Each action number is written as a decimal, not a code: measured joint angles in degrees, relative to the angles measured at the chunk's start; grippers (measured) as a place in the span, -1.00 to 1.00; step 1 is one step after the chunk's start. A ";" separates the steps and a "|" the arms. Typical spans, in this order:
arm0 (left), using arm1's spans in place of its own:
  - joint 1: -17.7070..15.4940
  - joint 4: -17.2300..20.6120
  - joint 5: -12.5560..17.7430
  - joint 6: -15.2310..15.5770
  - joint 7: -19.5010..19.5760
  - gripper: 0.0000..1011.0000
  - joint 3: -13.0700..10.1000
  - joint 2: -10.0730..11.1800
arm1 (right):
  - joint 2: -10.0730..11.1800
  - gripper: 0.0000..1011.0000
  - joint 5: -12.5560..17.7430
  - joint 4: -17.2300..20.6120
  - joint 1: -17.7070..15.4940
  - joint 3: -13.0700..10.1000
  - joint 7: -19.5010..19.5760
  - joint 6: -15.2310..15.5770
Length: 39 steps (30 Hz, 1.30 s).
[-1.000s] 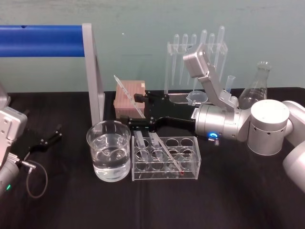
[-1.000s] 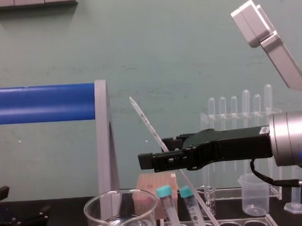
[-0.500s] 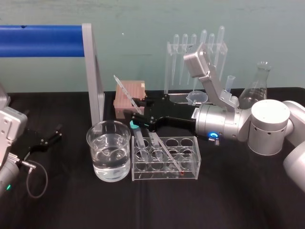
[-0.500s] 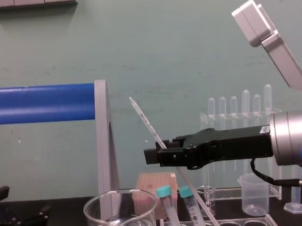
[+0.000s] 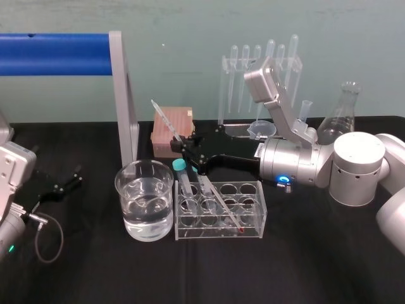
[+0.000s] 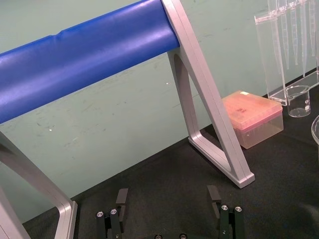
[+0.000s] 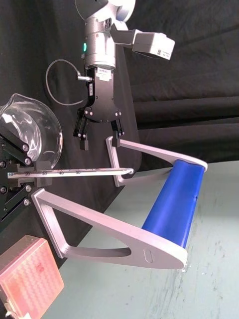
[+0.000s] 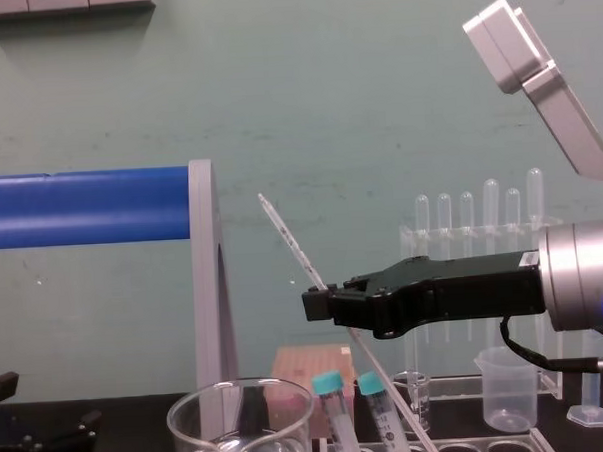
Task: Hold the thermometer with one hand and immerse one end into the beaker, then reinsert it into the test tube rack.
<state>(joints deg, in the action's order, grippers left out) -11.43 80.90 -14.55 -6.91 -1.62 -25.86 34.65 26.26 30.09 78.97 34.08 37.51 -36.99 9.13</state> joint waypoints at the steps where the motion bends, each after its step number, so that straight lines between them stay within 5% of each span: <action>1: 0.00 0.00 0.00 0.00 0.00 0.99 0.00 0.00 | 0.00 -0.89 0.00 0.00 0.00 0.00 0.00 0.00; 11: 0.00 0.00 0.00 0.00 0.00 0.99 0.00 0.00 | 0.12 -0.89 0.18 0.75 -2.15 -2.14 0.30 -4.42; 28: 0.00 0.00 0.00 0.00 0.00 0.99 0.00 0.00 | -1.05 -0.89 6.70 5.17 -9.20 -11.16 -1.84 -20.73; 39: 0.00 0.00 0.00 0.00 0.00 0.99 0.00 0.00 | -1.30 -0.89 12.92 11.49 -7.06 -15.96 -1.62 -18.90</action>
<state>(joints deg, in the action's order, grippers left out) -11.43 80.90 -14.55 -6.91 -1.62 -25.86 34.65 24.96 43.01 90.47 27.02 21.55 -38.60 -9.77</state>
